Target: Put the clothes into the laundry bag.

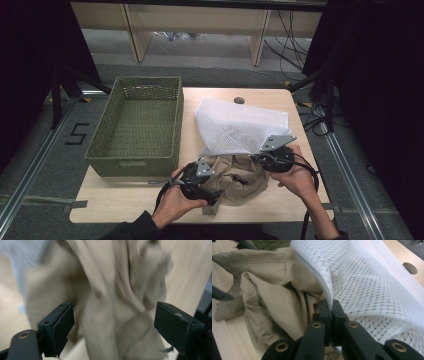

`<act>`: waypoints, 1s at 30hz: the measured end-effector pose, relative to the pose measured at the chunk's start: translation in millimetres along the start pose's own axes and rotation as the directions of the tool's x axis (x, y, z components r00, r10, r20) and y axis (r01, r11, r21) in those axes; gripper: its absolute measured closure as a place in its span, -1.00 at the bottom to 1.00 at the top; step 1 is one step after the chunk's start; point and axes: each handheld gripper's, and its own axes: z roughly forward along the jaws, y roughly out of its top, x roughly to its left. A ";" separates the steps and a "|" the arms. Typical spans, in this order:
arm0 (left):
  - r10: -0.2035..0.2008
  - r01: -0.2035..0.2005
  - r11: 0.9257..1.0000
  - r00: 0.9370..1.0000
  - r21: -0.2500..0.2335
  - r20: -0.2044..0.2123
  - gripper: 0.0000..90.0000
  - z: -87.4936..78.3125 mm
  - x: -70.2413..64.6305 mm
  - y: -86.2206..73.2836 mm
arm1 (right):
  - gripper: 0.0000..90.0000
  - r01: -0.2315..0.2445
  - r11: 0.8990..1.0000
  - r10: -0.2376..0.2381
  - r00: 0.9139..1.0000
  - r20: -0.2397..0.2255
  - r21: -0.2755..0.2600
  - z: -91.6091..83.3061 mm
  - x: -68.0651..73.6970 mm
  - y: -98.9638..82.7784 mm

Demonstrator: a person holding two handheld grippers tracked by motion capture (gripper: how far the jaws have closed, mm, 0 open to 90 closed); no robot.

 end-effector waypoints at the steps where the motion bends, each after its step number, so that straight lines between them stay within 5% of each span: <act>1: 0.001 -0.001 1.000 1.000 0.008 0.003 -0.63 3.7 -1.3 -2.6 | 1.00 0.003 1.000 -0.003 1.000 0.001 -0.001 0.1 -0.1 0.2; 4: 0.016 -0.017 0.999 1.000 0.039 0.005 -0.44 18.6 -6.1 -8.1 | 1.00 0.016 1.000 -0.016 1.000 -0.005 0.001 1.3 1.2 0.9; 6: 0.063 -0.064 0.998 0.998 0.021 0.029 0.04 27.7 -5.1 -4.3 | 1.00 0.023 1.000 -0.023 1.000 -0.002 0.005 2.3 2.7 1.3; 7: 0.046 -0.047 0.999 0.998 0.008 0.041 0.38 29.7 -5.5 -2.4 | 1.00 0.021 1.000 -0.021 1.000 -0.011 0.001 2.6 3.5 2.0; 9: 0.014 -0.012 0.999 0.999 -0.043 0.053 0.66 33.3 -6.2 5.9 | 1.00 0.024 1.000 -0.024 1.000 -0.011 0.000 2.2 5.1 3.3; 10: 0.028 -0.026 0.998 0.999 -0.058 0.041 0.73 33.6 -7.2 11.7 | 1.00 0.023 1.000 -0.023 0.999 -0.024 -0.003 1.4 6.5 4.3; 13: 0.022 -0.015 0.990 0.999 -0.141 0.045 0.81 28.8 -14.4 35.4 | 1.00 0.042 0.999 -0.043 0.999 -0.028 -0.034 -7.4 7.1 10.5; 16: -0.013 0.027 0.970 0.998 -0.242 0.059 0.83 18.5 -15.0 65.2 | 1.00 0.063 0.995 -0.064 0.998 -0.014 -0.073 -22.4 11.8 19.0; 18: -0.018 0.029 0.965 0.999 -0.262 0.042 0.84 19.1 -12.4 78.5 | 1.00 0.068 0.993 -0.069 0.998 -0.008 -0.096 -32.7 14.3 23.9; 21: 0.000 -0.002 0.973 1.000 -0.231 -0.009 0.82 37.8 -2.0 79.9 | 1.00 0.059 0.994 -0.059 0.998 -0.003 -0.097 -41.3 14.6 23.6; 25: -0.118 0.123 0.963 0.992 -0.241 0.035 0.72 67.8 16.7 66.9 | 1.00 0.039 0.999 -0.039 0.999 -0.012 -0.032 -27.7 10.9 7.4; 30: -0.075 0.081 0.973 0.997 -0.215 0.035 0.43 65.0 13.3 63.9 | 1.00 0.020 0.998 -0.018 0.999 -0.037 0.058 1.0 9.3 -17.1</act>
